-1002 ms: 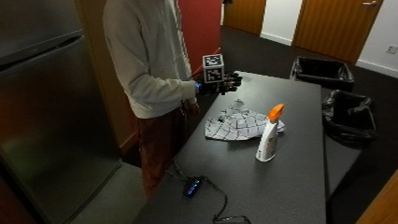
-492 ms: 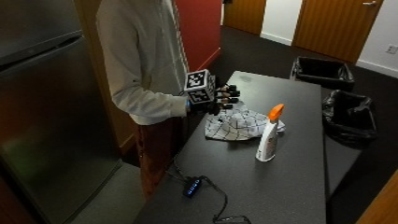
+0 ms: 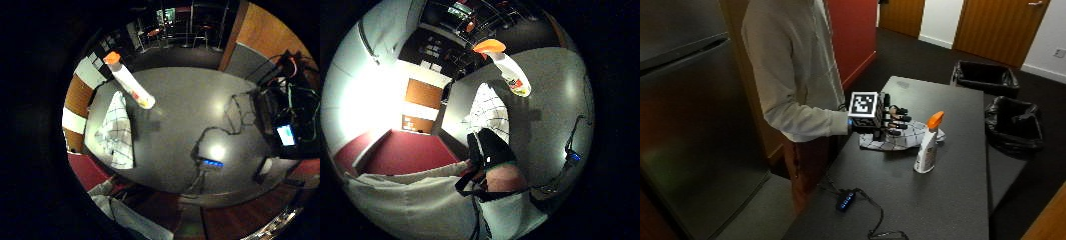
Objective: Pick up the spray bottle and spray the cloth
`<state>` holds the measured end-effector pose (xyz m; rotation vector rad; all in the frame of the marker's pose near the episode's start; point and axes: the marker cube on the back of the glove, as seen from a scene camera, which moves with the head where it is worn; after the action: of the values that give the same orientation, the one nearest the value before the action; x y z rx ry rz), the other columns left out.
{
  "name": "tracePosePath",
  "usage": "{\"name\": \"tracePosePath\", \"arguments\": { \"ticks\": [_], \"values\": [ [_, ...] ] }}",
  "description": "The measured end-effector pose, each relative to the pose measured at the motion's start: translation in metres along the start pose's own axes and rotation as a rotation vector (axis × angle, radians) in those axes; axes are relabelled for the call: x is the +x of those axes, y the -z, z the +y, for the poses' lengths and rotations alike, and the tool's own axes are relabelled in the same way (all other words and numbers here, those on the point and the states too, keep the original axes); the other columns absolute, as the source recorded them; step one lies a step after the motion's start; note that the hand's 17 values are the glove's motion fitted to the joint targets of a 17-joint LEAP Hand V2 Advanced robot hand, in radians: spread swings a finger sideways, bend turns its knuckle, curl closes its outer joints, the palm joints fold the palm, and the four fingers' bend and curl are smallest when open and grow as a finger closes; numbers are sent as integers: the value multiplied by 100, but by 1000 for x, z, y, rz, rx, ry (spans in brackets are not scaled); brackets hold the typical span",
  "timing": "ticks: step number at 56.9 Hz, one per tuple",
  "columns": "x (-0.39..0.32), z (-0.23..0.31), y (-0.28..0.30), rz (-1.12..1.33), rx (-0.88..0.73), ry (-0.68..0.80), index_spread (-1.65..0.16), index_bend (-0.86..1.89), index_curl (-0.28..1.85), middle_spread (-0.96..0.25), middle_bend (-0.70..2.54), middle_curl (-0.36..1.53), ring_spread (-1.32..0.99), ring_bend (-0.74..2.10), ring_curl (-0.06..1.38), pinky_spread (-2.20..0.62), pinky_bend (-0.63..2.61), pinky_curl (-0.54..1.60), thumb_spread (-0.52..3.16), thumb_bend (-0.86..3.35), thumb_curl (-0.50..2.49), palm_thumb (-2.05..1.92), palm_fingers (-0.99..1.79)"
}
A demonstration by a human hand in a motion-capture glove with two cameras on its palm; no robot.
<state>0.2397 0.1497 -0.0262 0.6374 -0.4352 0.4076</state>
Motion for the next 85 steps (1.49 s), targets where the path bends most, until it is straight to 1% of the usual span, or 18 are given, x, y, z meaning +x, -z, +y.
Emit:
{"name": "tracePosePath", "arguments": {
  "ticks": [8,12,15,20,22,25,26,31,36,48,67,77,85],
  "values": [
    [7,-21,-14,-155,-71,-31,-37,12,23,-7,20,33,-7,28,28,16,42,35,101,-3,37,56,6],
    [-4,-27,-15,-274,-146,-32,-37,12,22,-7,20,33,-6,29,28,16,43,35,101,-3,37,56,4],
    [-2,-33,-27,-281,-158,-25,-37,12,22,-7,20,33,-6,29,28,17,43,36,101,-3,37,56,2],
    [-1,-29,-39,-361,-301,-9,-37,12,22,-7,20,33,-6,28,28,17,44,36,100,-3,37,56,1],
    [6,-39,-47,-360,-277,-18,-37,12,21,-7,20,33,-6,29,28,17,44,36,100,-3,37,56,1],
    [11,-63,-58,-396,-167,-51,-37,12,21,-7,20,33,-7,29,28,16,45,36,100,-3,36,56,0],
    [13,-66,-63,-399,-162,-54,-37,12,21,-7,20,33,-7,29,28,16,45,36,100,-2,36,56,0],
    [29,-67,-87,-346,-234,-50,-37,13,21,-7,20,33,-7,30,29,16,45,36,99,-2,37,58,-1],
    [20,-98,-112,-484,-115,-104,-37,13,21,-8,19,33,-7,30,29,16,46,36,99,-2,37,59,-1],
    [20,-128,-149,-633,-120,-157,-38,13,21,-11,19,32,-10,32,29,14,47,36,96,-3,36,60,0],
    [3,-161,-179,-742,-177,-149,-38,13,21,-14,19,32,-12,36,30,10,48,36,90,-4,34,56,2],
    [-4,-174,-191,-708,-176,-132,-39,15,22,-15,22,33,-15,40,31,8,44,34,89,-3,34,56,15],
    [-13,-184,-189,-659,-166,-97,-38,21,27,-17,25,34,-17,41,30,7,33,31,88,-3,34,56,40]
  ]
}}
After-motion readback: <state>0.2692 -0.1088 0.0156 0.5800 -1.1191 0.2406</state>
